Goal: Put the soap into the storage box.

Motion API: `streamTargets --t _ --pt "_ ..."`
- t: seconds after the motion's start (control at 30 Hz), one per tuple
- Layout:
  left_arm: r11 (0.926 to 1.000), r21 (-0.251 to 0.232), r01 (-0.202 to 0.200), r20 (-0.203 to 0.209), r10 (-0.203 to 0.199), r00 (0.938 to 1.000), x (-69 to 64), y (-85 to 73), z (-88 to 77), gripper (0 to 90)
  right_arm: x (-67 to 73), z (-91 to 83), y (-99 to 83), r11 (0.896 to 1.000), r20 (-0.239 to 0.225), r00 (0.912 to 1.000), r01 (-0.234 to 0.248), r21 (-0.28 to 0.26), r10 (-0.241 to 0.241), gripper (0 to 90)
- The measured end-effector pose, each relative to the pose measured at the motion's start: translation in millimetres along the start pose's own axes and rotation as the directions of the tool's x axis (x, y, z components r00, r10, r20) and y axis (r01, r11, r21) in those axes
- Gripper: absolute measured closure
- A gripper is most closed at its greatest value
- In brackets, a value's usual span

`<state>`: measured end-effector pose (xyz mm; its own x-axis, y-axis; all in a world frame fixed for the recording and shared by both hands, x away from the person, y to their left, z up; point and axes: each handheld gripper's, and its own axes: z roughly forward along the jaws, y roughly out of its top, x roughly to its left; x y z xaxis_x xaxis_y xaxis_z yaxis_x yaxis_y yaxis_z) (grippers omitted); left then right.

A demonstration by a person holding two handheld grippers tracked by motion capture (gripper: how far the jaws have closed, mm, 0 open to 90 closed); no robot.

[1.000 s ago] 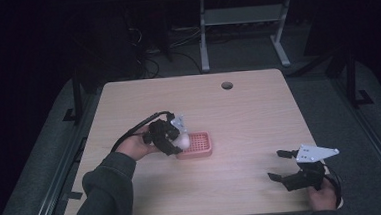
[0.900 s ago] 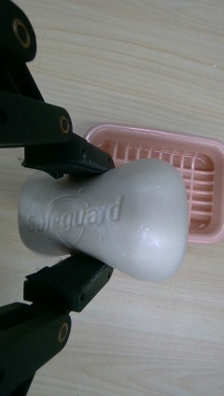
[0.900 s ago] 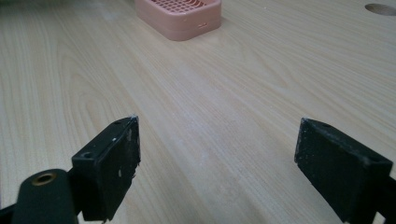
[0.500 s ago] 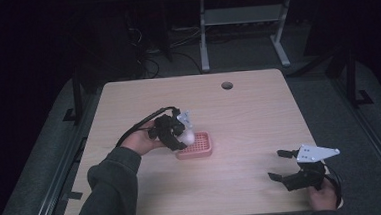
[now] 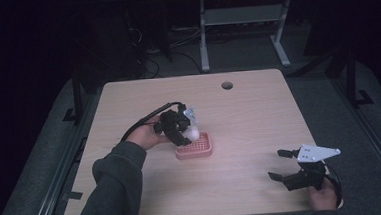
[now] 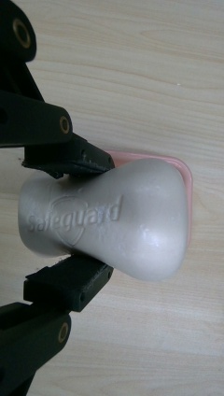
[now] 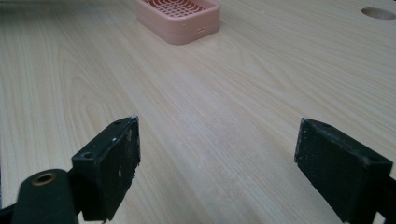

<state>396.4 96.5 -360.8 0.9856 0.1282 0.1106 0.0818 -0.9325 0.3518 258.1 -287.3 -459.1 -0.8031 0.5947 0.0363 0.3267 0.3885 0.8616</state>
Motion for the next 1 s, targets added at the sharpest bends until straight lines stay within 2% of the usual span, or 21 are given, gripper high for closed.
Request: streamTargets --t 0.57,1.0 --pt "0.9996 0.028 -0.001 0.024 0.001 0.9997 6.1 8.9 21.1 49.6 -0.2 -0.5 0.0 1.0 -0.001 1.0 -0.003 -0.003 0.003 13.5" --pt "0.9981 0.062 0.0 0.042 -0.002 0.9991 10.7 9.7 36.6 49.6 -0.5 -1.0 -0.1 1.0 -0.002 1.0 -0.006 -0.007 0.006 13.5"
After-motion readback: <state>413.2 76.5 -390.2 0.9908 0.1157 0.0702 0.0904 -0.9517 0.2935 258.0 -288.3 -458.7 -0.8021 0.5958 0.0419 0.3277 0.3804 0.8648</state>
